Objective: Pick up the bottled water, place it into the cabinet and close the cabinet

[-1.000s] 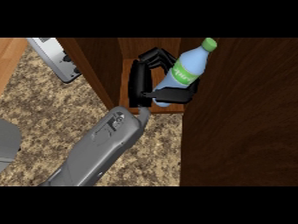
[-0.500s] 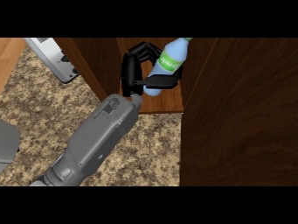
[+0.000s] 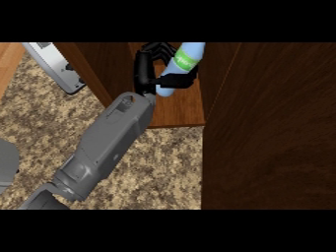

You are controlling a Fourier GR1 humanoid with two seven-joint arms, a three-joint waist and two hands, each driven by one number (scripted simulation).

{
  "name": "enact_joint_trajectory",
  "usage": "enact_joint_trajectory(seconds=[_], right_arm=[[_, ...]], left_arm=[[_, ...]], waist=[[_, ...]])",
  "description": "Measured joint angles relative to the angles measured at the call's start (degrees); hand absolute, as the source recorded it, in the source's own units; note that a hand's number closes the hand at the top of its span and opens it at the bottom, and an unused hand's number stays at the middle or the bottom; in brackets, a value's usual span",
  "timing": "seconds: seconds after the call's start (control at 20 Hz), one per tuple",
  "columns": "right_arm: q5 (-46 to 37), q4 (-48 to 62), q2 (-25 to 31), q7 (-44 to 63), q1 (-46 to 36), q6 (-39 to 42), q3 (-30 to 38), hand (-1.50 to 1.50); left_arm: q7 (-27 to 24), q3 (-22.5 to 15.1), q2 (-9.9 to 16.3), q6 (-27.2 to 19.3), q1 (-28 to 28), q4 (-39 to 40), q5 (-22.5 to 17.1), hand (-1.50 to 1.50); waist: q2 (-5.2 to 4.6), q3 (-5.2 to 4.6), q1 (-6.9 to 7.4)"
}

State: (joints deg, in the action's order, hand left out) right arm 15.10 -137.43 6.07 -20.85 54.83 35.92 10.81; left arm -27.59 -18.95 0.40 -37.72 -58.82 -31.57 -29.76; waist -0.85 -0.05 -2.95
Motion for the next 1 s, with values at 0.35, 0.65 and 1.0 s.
enact_joint_trajectory(seconds=[0.35,0.65,1.0], right_arm=[[0.5,0.3,0.1,0.7,-1.3,0.0,-0.2,-1.5],[0.9,0.5,0.5,1.1,-2.8,-0.1,0.4,-1.5],[1.1,0.4,0.1,1.1,-2.4,0.2,0.1,-1.5]], left_arm=[[-0.3,0.0,0.0,0.7,-6.0,10.7,2.8,-1.5],[-1.7,2.1,0.0,2.1,-8.5,15.7,2.7,-1.5],[-5.0,5.6,-0.1,6.7,-10.8,16.0,1.1,-1.5]], waist=[[-0.12,0.01,-0.21],[-0.18,0.0,-0.33],[-0.03,-0.02,-0.07]])
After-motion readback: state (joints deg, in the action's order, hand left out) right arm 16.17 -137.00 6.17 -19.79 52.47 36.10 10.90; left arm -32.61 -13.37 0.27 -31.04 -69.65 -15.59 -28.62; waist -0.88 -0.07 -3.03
